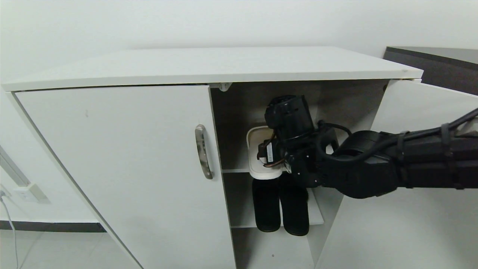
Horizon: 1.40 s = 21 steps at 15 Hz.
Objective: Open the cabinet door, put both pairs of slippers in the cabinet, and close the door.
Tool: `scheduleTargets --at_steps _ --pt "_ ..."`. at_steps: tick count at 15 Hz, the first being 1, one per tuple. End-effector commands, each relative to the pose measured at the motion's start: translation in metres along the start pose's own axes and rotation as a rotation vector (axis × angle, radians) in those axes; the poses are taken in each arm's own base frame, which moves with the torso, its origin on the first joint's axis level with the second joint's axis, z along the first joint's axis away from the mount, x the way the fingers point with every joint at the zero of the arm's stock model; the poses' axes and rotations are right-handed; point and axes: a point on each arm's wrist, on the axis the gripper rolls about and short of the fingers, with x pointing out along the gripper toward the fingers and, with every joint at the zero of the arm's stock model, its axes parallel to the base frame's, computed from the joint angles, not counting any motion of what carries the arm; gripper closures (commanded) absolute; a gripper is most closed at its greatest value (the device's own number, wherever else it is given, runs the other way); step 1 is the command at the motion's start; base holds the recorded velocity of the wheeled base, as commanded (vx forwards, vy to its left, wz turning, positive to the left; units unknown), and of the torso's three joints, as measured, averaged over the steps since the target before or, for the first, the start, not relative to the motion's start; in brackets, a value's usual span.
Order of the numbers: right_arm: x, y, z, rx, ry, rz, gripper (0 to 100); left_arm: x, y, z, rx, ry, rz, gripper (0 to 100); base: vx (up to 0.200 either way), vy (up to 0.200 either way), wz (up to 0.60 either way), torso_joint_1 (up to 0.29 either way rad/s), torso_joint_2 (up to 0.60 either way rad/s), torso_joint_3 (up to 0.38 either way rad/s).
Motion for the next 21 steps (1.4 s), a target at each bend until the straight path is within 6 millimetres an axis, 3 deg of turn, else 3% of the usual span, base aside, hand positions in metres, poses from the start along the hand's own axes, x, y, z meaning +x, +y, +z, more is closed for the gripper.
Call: scheduleTargets --at_steps 1,5,8,11,12,19,21 --pt "-0.033 -0.015 0.004 0.018 -0.026 0.037 0 0.0 0.0 0.0 0.0 0.002 0.0 100 0.0 0.0 0.0 0.0 0.0 0.0" --pt "-0.068 -0.028 -0.026 0.022 -0.052 0.15 0 0.0 0.0 0.0 0.002 0.0 0.0 100 0.0 0.0 0.0 0.0 0.0 0.0" --pt "-0.079 -0.041 -0.049 0.041 -0.055 0.302 0 0.0 0.0 0.0 0.002 0.002 0.0 100 0.0 0.0 0.0 0.0 0.0 0.0" --pt "-0.078 -0.044 -0.058 0.008 -0.111 0.37 0 0.0 0.0 0.0 0.003 0.0 0.0 100 0.0 0.0 0.0 0.0 0.0 0.0" --pt "-0.078 -0.044 -0.059 -0.004 -0.129 0.382 100 0.0 0.0 0.0 0.002 0.002 0.0 100 0.0 0.0 0.0 0.0 0.0 0.0" --pt "-0.075 -0.044 -0.069 -0.029 -0.133 0.39 100 0.0 0.0 0.0 0.003 0.002 0.0 100 0.0 0.0 0.0 0.0 0.0 0.0" --pt "-0.074 -0.043 -0.07 -0.031 -0.13 0.388 100 0.0 0.0 0.0 0.003 0.0 -0.002 100 -0.2 0.0 0.0 -0.002 0.0 0.005"
